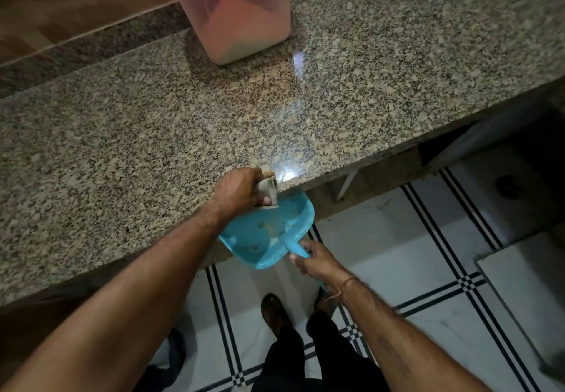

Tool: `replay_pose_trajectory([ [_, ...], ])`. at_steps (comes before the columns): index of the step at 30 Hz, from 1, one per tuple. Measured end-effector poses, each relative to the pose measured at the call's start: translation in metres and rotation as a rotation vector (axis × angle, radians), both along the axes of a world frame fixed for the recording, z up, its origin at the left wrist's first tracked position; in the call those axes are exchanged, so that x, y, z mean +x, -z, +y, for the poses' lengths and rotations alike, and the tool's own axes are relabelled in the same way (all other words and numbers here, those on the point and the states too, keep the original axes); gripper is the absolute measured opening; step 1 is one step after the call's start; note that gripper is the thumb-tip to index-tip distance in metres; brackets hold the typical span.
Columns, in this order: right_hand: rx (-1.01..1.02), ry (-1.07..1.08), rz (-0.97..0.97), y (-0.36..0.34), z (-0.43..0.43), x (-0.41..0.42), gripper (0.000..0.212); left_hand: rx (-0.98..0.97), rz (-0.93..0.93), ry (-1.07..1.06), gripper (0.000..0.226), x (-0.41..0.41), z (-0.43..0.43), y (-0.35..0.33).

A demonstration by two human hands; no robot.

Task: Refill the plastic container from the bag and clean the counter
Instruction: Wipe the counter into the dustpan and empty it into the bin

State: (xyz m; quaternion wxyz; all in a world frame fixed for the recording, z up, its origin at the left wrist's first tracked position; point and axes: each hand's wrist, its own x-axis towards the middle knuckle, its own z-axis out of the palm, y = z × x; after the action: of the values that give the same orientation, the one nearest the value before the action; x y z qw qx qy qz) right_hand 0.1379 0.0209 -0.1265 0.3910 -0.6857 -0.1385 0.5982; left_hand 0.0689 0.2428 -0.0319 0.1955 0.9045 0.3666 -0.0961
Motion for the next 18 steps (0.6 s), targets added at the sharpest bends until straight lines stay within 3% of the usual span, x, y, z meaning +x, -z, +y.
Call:
replay_pose_trajectory([
  [6, -0.003, -0.008, 0.020, -0.002, 0.000, -0.001, 0.010, 0.098, -0.123, -0.048, 0.021, -0.022, -0.023, 0.025],
  [10, 0.002, -0.003, 0.034, -0.003, 0.002, 0.001, 0.011, 0.143, -0.074, 0.047, 0.027, -0.036, -0.035, 0.029],
  [15, -0.004, 0.018, 0.030, -0.003, 0.000, 0.006, 0.012, -0.038, -0.310, -0.136, 0.017, -0.040, -0.018, 0.014],
  [18, -0.002, 0.009, 0.026, -0.001, 0.000, 0.005, 0.010, -0.100, -0.254, -0.117, 0.027, -0.030, -0.005, 0.017],
])
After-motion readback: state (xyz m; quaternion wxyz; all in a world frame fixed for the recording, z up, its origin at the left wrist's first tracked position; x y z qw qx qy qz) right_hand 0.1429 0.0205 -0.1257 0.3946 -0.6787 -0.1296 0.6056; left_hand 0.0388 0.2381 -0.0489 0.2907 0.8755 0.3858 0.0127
